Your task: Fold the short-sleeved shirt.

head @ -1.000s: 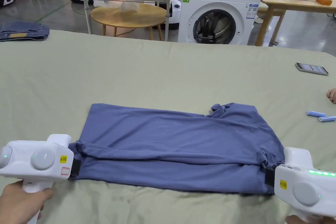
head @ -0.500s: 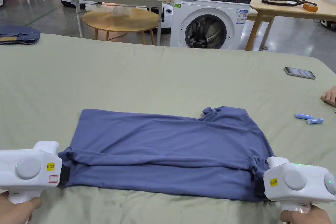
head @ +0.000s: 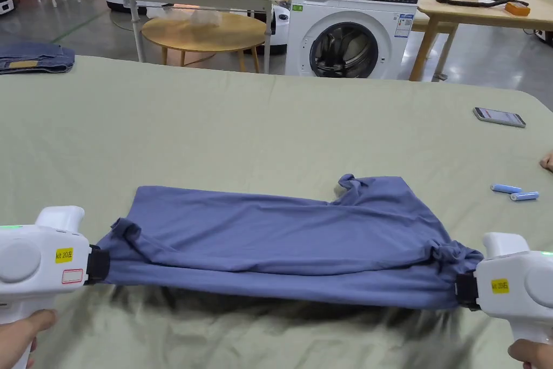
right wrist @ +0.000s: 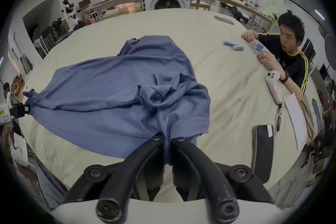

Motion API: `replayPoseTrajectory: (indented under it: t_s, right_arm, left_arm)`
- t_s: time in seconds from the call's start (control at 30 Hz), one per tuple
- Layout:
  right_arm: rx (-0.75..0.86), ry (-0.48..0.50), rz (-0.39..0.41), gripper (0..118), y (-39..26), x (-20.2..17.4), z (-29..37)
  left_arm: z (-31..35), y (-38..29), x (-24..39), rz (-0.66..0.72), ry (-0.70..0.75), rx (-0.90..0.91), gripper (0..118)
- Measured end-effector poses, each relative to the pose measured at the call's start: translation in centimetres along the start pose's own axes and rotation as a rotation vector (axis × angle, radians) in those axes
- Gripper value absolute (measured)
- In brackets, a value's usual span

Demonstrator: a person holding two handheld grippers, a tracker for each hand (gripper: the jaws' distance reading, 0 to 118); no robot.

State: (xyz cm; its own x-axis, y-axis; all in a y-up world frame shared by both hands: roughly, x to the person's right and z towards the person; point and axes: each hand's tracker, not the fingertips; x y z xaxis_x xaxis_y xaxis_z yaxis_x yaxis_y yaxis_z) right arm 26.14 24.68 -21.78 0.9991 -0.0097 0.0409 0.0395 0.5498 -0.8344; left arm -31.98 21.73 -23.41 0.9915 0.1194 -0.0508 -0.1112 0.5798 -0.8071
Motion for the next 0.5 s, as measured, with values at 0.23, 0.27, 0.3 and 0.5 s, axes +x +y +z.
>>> replayPoseTrajectory:
  t_s: [0.23, 0.27, 0.3, 0.5]
  right_arm:
    - [-0.06, 0.008, 0.006, 5, -4.7, -0.2, 0.3]
    - [-0.073, 0.006, 0.006, 5, -5.3, -0.3, -0.1]
    - [-0.078, 0.002, 0.005, 5, -6.0, -0.4, -0.4]
    - [-0.116, -0.028, -0.005, 5, -7.5, 0.2, -4.0]
  left_arm:
    - [-1.1, -4.8, -1.3, 0.04, -0.005, -0.085, 2]
    - [-1.5, -5.7, -1.3, 0.047, -0.006, -0.099, 2]
    - [-1.8, -6.5, -1.5, 0.06, -0.006, -0.112, 2]
    - [-4.6, -8.4, -2.9, 0.137, -0.018, -0.123, 2]
